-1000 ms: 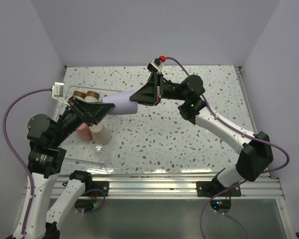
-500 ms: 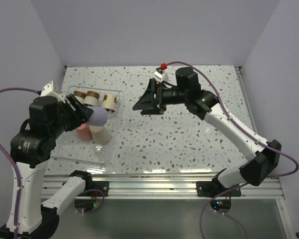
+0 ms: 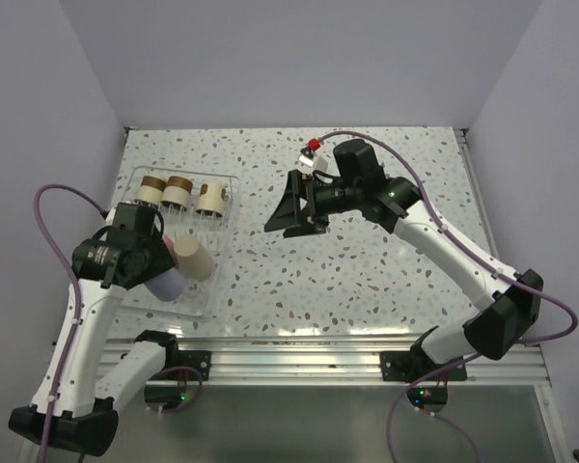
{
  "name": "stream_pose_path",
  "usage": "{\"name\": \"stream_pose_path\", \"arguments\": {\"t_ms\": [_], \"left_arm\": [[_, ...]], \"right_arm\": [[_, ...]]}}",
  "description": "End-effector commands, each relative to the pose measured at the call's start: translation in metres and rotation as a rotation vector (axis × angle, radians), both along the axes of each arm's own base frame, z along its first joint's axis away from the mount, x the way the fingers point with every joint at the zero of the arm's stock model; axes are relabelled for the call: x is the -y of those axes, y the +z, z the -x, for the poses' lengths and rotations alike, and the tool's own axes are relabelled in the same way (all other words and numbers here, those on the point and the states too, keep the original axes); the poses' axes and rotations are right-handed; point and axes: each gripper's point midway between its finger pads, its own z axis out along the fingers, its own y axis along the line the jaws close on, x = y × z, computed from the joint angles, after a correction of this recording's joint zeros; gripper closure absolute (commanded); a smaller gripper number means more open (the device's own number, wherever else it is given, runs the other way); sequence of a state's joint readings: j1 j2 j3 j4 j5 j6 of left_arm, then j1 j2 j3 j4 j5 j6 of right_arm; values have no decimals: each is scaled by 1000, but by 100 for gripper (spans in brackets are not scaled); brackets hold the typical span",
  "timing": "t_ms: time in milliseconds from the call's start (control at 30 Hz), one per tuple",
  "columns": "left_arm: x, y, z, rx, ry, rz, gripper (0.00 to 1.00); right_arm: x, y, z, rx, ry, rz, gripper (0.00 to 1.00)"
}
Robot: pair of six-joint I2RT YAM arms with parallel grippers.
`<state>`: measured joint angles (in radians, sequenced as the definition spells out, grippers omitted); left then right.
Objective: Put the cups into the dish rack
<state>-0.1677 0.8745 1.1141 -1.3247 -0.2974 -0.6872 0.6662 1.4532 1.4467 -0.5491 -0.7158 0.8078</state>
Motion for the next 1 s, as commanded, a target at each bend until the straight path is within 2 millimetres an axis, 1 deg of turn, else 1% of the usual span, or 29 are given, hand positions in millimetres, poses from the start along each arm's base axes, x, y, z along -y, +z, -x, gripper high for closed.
{"name": "stream_pose_path", "arguments": {"t_ms": [0, 100, 267, 433, 467, 567, 700, 800, 833, 867, 933, 967], "left_arm": [[-26, 11, -6, 20, 50, -118, 100], [-27, 11, -10, 14, 63, -124, 100], [-29, -4, -10, -44, 92, -139, 100], [-26, -19, -21, -66, 94, -129, 100], [-25, -20, -26, -50, 98, -125, 100], [-27, -25, -34, -38, 113, -136, 100], [-31, -33, -37, -44, 127, -158, 100], [-31, -45, -37, -69, 125, -166, 100], [-31, -48, -37, -77, 123, -166, 99], [-30, -55, -36, -88, 123, -162, 94], [-30, -62, -35, -102, 122, -159, 90], [-29, -65, -37, -100, 117, -153, 84]], "right_arm": [[2, -7, -3, 7, 5, 23, 17], [1, -9, -5, 7, 8, 29, 17], [0, -13, -8, 3, 13, 34, 18], [-3, -18, -10, -7, 19, 36, 19], [-4, -19, -10, -9, 24, 35, 19], [-5, -21, -12, -13, 22, 39, 19], [-5, -22, -12, -13, 24, 43, 19], [-5, -25, -15, -17, 20, 47, 20], [-5, -24, -15, -15, 24, 45, 20], [-5, -25, -16, -14, 20, 47, 20], [-5, -24, -17, -13, 21, 47, 20], [-5, -25, -18, -13, 20, 48, 20]]}}
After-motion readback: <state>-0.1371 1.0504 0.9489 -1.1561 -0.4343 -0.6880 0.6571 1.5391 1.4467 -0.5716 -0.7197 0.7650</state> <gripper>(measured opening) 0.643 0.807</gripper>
